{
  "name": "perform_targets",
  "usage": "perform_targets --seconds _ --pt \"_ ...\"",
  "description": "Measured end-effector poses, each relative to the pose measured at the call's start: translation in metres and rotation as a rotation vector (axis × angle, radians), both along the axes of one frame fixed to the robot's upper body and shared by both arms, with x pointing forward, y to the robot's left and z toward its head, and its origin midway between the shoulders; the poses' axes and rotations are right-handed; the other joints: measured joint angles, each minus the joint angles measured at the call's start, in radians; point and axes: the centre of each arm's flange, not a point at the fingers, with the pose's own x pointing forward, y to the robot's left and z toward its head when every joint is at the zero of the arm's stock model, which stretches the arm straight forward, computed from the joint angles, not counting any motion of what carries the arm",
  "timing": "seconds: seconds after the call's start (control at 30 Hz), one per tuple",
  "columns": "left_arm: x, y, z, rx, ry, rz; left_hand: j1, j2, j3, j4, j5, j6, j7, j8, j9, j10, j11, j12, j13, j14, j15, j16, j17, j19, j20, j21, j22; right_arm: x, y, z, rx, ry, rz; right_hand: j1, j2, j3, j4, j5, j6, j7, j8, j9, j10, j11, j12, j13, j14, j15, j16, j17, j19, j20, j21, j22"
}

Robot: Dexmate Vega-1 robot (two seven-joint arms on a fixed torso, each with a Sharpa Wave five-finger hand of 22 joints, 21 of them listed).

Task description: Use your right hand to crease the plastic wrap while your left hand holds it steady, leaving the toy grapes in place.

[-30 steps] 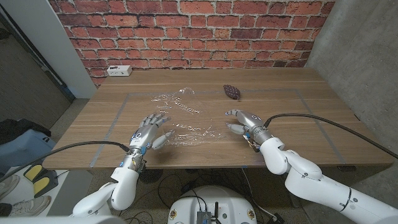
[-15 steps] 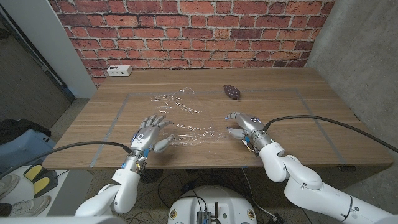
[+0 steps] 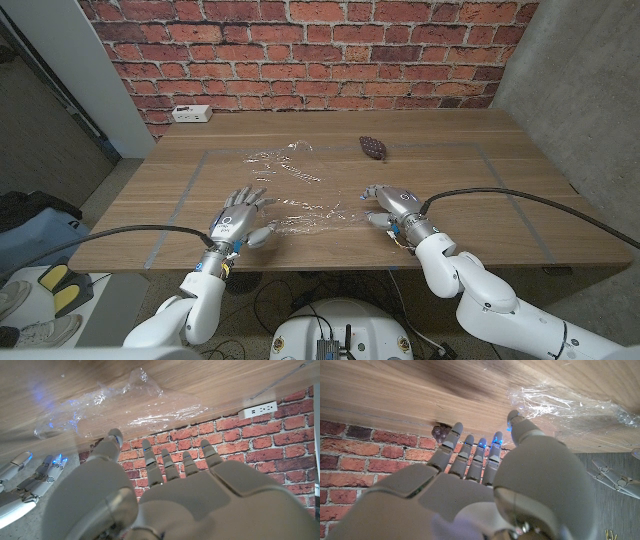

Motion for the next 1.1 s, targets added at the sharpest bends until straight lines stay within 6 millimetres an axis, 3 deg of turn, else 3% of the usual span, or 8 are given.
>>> perform_targets --seconds 0.33,0.5,1.1 --pt "0.001 0.001 0.002 0.029 0.011 0.038 0.019 -0.004 0.000 0.000 0.000 0.011 -0.011 0.000 0.000 0.007 -0.007 0.000 0.000 0.002 0.002 0.000 0.000 0.011 0.000 0.000 0.000 0.002 0.007 -0.005 -0.015 0.001 0.021 0.024 -0.006 -0.012 0.012 0.002 0.028 -0.011 0.007 0.000 0.012 -0.012 0.000 0.000 0.011 0.000 0.008 0.005 0.009 -0.009 0.000 0.000" --pt "0.003 0.001 0.002 0.042 0.021 0.046 0.030 -0.011 0.000 0.000 0.000 0.011 -0.011 -0.002 0.000 0.007 -0.007 0.000 0.000 0.005 0.005 0.000 0.000 0.011 0.000 0.000 0.000 0.004 0.011 -0.008 -0.025 0.006 0.037 0.030 -0.011 -0.016 0.008 0.008 0.030 -0.013 0.007 0.000 0.012 -0.012 0.000 0.000 0.011 0.000 0.008 0.005 0.009 -0.009 0.000 0.000" --pt "0.008 0.001 0.005 0.057 0.039 0.059 0.043 -0.017 -0.011 0.011 0.000 0.007 -0.007 -0.019 0.000 0.007 -0.007 -0.009 0.000 0.005 0.005 0.000 0.000 0.010 0.000 -0.011 0.000 0.015 0.018 -0.020 -0.036 0.012 0.050 0.066 0.007 -0.020 0.012 0.008 0.043 -0.015 0.007 0.005 0.025 -0.025 0.000 0.005 0.022 0.000 0.017 0.014 0.033 -0.010 0.004 0.000"
